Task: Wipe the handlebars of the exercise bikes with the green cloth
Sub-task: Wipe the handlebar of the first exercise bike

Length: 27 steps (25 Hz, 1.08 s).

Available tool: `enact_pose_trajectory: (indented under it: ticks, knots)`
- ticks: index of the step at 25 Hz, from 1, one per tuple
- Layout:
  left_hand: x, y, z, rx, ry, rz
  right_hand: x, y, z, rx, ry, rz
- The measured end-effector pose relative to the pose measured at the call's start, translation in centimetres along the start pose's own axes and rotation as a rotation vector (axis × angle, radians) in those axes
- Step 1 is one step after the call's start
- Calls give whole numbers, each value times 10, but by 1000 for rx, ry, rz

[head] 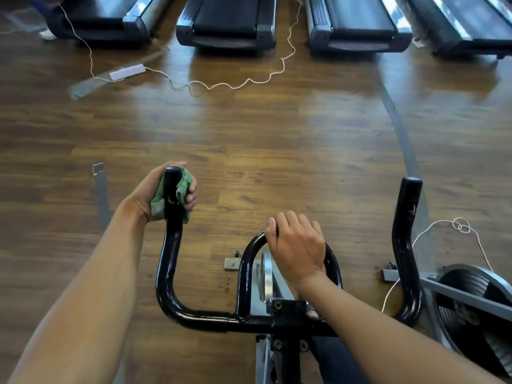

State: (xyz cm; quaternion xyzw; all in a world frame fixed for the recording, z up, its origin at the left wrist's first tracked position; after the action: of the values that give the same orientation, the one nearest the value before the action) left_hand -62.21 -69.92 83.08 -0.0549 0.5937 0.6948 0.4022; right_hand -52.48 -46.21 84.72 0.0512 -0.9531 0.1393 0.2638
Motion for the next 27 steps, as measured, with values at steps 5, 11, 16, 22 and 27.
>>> enact_pose_trajectory:
  ticks: [5, 11, 16, 22, 27]
  knots:
    - [-1, 12, -3, 70, 39, 20, 0, 1, 2, -6, 4, 12]
    - [-7, -3, -4, -51, 111, 102, 0, 0, 3, 8, 11, 11]
    - [-34, -94, 1, -308, 174, 23, -2, -1, 3, 15, 11, -1]
    - [-78, -162, 43, -724, 191, 76, -1, -2, 1, 10, 10, -6]
    - [-85, -187, 115, -1185, 490, 389, -2, -1, 2, 11, -6, 18]
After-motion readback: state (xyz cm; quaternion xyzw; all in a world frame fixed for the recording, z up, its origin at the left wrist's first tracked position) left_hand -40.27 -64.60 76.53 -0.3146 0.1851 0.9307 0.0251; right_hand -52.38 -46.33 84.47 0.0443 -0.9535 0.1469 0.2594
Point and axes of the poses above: each hand's wrist, its own x-axis towards the middle knuckle, its own z-axis out of the palm, y = z × x, the point moved 7 cm from there along x, towards the middle knuckle, and after that the axes turned 10 degrees about x, right-handed, at the moved point
